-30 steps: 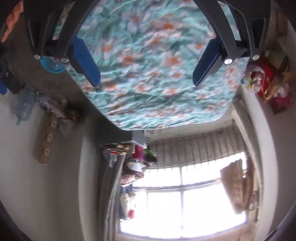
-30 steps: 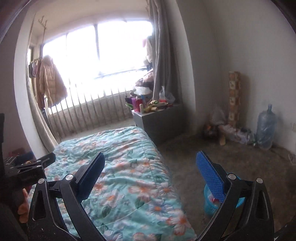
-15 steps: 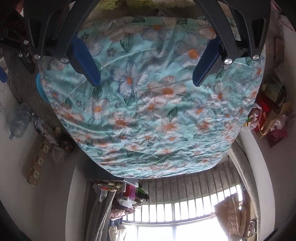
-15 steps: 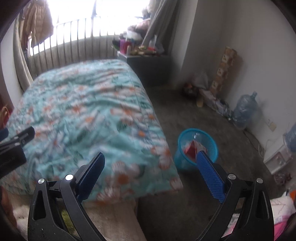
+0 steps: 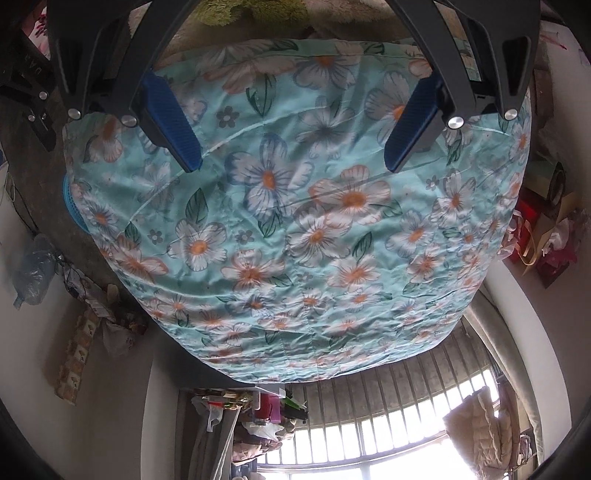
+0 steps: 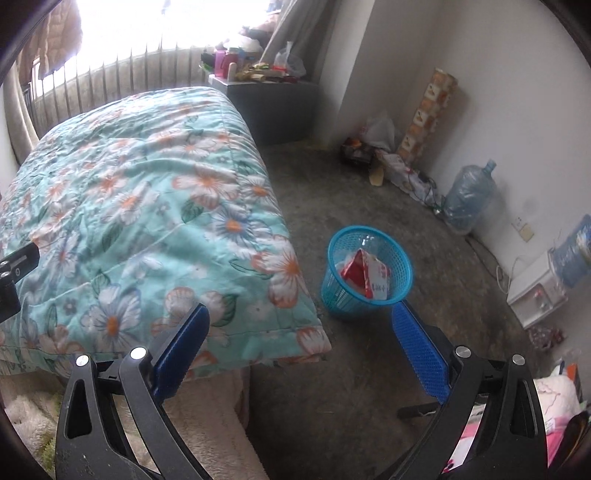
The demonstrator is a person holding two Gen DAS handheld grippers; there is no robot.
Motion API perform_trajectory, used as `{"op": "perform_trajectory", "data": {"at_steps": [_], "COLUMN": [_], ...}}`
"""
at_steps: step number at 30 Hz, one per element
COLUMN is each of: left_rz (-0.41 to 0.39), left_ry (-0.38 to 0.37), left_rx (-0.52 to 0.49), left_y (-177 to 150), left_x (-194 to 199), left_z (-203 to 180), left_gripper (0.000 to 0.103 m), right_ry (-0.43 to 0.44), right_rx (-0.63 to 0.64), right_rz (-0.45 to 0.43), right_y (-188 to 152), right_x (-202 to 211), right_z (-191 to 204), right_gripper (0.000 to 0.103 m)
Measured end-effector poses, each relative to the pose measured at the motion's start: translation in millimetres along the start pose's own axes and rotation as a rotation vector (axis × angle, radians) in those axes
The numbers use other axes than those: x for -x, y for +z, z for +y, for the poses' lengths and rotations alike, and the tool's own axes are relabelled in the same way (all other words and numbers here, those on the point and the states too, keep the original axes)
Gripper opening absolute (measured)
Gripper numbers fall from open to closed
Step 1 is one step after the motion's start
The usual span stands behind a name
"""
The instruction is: Collect trash
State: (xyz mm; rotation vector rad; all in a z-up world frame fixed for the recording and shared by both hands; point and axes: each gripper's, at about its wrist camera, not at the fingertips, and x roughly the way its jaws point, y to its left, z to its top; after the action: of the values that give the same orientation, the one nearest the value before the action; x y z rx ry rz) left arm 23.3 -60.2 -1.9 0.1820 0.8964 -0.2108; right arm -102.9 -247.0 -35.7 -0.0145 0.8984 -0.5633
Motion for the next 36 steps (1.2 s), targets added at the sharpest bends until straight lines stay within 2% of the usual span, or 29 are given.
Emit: {"op": "perform_trajectory", "data": {"at_steps": [36], "left_rz": [0.039], "left_ry": [-0.029], "left_rx": [-0.055], "left_y": [-1.0], "left_x": [-0.3], "left_z": [-17.8], "left_gripper": [0.098], "right_ry": [-0.012], "right_rx": [-0.025], "right_rz": [0.020], "right_y": [-3.2], "right_x": [-0.8], "right_z": [-16.3], "right_gripper": [0.095]}}
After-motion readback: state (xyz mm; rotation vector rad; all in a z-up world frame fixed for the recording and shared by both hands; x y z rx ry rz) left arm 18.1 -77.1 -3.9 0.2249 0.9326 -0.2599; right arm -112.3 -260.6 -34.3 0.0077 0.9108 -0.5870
